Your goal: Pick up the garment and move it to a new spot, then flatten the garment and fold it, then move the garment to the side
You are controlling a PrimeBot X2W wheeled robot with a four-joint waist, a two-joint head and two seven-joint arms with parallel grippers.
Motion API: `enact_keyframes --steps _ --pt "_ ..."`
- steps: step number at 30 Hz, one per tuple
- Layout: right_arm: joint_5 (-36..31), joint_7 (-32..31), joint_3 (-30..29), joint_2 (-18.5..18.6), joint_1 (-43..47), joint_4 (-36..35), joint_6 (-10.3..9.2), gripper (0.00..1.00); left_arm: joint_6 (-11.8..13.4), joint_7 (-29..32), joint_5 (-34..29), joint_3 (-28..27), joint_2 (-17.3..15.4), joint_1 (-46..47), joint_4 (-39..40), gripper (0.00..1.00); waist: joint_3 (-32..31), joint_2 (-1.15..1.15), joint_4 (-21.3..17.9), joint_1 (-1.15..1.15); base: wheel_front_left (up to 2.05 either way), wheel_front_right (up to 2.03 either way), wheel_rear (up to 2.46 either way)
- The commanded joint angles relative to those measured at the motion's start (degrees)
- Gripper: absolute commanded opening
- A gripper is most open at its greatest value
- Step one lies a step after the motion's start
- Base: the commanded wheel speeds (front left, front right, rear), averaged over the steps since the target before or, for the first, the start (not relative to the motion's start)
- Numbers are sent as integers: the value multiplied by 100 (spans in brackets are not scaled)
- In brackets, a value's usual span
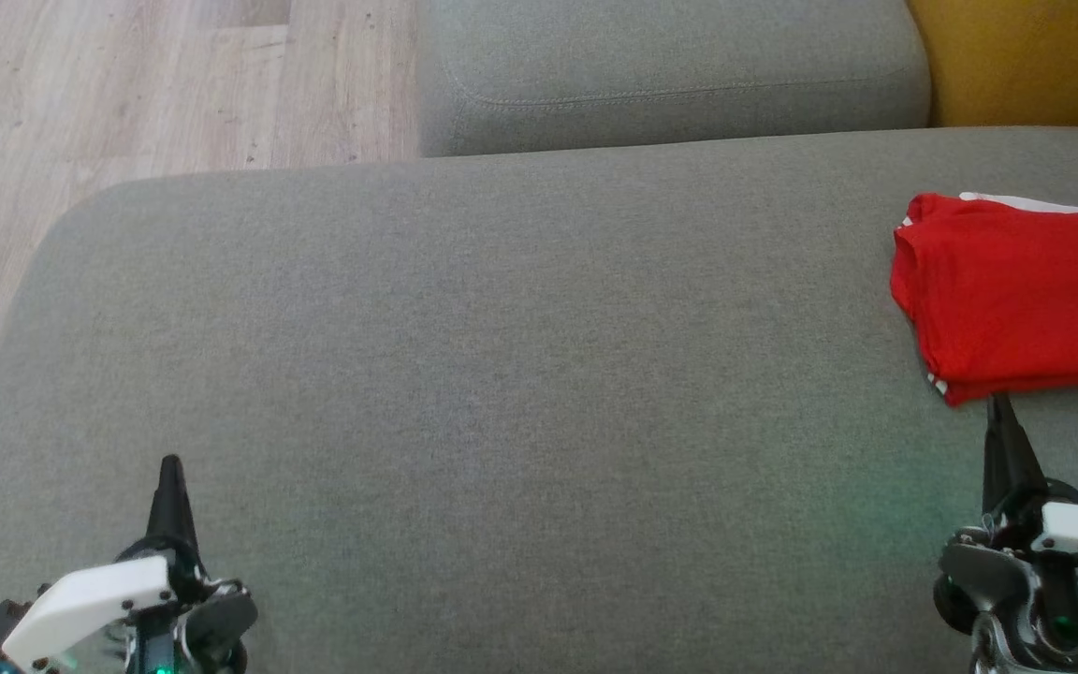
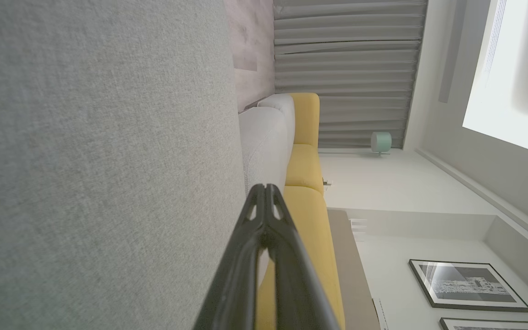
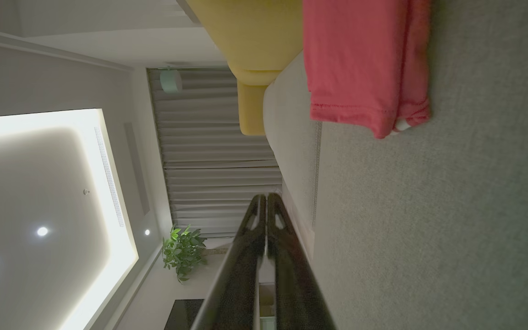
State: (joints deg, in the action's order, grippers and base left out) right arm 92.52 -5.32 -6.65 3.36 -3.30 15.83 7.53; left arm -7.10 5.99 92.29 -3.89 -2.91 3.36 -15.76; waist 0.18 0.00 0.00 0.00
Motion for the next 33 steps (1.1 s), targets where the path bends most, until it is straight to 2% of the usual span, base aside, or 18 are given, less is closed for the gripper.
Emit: enact_keyframes --steps 1,33 --pt "28 -54 90 10 -281 -184 -4 0 -38 24 14 -231 -24 280 171 0 0 0 0 0 0 0 0" --pt "2 -79 59 -12 -284 -183 -4 0 -38 36 1 -246 -13 281 171 0 0 0 0 0 0 0 0"
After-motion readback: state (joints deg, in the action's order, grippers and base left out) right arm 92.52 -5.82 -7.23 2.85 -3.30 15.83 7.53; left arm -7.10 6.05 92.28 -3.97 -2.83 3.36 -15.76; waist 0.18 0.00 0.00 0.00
